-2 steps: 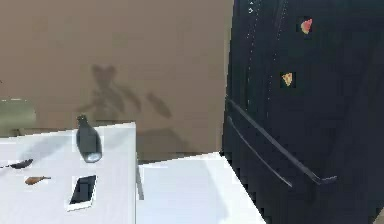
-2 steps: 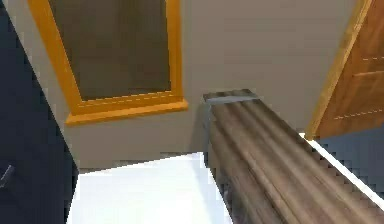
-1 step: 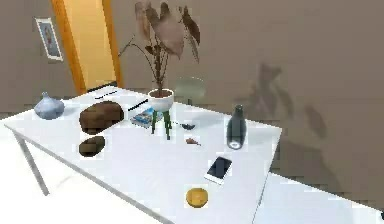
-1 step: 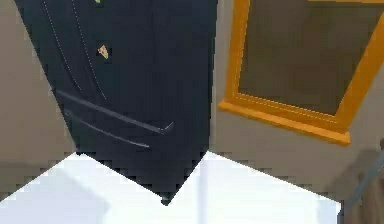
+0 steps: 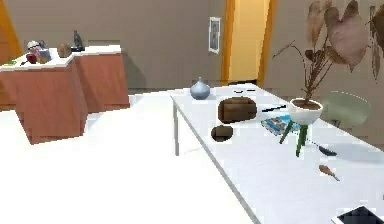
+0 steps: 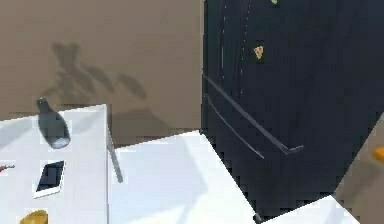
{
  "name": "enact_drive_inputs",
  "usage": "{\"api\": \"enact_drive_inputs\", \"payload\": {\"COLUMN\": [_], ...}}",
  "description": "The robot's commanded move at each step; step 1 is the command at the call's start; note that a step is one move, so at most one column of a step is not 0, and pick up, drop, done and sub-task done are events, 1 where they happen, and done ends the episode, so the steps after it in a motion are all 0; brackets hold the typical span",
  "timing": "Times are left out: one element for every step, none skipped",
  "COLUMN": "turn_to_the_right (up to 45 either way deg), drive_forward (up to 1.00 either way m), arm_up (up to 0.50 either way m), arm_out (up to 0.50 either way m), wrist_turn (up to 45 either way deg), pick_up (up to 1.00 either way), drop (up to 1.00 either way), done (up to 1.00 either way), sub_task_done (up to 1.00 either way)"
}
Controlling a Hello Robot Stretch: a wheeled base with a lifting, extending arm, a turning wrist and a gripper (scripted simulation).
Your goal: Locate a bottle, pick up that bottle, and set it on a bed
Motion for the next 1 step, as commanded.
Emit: {"api": "enact_drive_inputs", "payload": {"turn_to_the_right": [0.0], "drive_forward": [0.15], "arm_up": [0.0], "arm_out": [0.0], "wrist_turn": [0.0], "pick_up": [0.0], "drop": [0.0], "done": [0.0], "sub_task_done": [0.0]}}
